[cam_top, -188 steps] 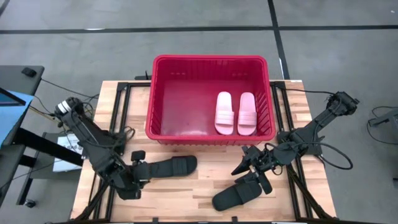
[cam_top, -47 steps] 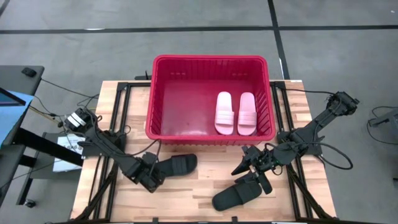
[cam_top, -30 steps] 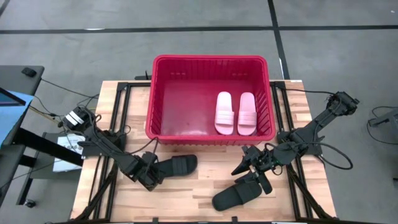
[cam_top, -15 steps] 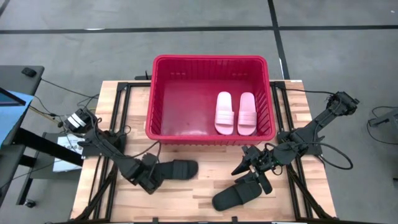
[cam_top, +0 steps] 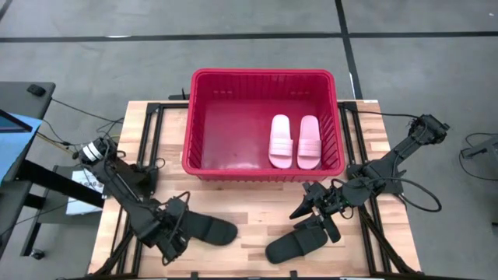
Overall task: Pick and place slides into bin
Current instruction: Put the left black slide into the bin
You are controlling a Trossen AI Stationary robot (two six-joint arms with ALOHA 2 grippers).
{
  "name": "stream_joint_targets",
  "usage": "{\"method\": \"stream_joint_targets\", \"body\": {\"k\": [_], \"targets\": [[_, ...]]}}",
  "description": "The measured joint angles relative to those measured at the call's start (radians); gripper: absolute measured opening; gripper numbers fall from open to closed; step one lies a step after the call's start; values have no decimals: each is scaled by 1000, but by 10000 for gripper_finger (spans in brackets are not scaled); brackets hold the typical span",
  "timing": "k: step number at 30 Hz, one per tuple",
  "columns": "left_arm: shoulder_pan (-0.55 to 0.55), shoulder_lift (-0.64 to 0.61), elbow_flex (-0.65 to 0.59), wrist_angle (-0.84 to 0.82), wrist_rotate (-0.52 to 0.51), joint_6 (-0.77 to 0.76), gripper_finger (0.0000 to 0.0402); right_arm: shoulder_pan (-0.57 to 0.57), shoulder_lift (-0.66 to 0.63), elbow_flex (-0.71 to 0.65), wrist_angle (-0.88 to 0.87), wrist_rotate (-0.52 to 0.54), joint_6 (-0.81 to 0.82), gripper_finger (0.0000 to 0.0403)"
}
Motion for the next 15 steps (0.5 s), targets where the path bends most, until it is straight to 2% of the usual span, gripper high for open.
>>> {"method": "stream_joint_targets", "body": {"k": [6,11,15], "targets": [[-23,-2,194,-242,-88,-13,0,0,0,0,0,0,0,145],[-23,-4,304,-248,-194,19,0,0,0,0,0,0,0,145],[-24,-4,352,-250,-238,70,0,0,0,0,0,0,0,145]]}}
